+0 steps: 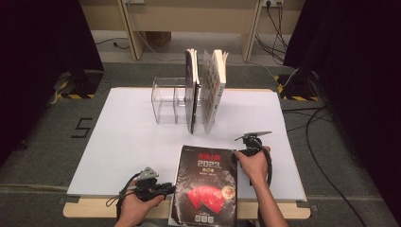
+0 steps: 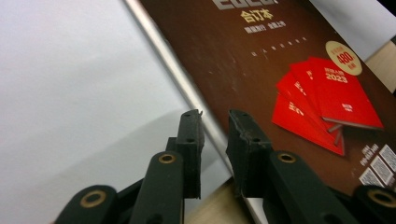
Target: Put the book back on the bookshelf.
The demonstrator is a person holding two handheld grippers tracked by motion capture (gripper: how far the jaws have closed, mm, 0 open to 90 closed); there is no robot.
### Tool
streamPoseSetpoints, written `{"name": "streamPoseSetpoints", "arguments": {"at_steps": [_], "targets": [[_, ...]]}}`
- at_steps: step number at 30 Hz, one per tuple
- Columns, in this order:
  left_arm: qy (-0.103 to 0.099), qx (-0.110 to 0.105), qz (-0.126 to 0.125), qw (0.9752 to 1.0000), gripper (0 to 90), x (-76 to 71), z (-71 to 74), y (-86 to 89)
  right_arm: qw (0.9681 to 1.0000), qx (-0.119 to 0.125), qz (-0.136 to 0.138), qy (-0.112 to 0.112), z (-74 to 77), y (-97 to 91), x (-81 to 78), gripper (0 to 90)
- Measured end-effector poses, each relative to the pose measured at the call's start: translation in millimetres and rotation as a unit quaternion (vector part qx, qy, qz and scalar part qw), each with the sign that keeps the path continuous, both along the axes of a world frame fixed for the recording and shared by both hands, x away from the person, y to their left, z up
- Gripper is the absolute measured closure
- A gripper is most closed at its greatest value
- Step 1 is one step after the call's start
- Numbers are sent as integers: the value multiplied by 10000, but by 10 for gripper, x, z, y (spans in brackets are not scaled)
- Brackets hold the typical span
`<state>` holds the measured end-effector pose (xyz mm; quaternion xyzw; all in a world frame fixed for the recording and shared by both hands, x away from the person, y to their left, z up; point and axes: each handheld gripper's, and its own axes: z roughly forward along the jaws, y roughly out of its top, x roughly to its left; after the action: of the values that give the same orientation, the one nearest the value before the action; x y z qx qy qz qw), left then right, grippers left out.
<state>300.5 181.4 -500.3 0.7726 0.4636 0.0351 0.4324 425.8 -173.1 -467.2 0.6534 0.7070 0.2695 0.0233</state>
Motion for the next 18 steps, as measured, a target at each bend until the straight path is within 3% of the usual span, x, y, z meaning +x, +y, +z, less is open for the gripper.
{"name": "streamPoseSetpoints", "arguments": {"at_steps": [5,8,13,18], "targets": [[37,-52,37,10000,719,14,-3,-5,10000,-13,-41,61,4,28,-6,782],[32,-10,24,10000,724,14,-1,-6,9999,-151,3,52,16,56,-8,814],[40,61,38,10000,750,20,6,-14,9999,-96,-37,16,12,68,-18,845],[92,34,88,9999,780,32,5,-4,9996,-59,-265,69,20,148,-35,868]]}}
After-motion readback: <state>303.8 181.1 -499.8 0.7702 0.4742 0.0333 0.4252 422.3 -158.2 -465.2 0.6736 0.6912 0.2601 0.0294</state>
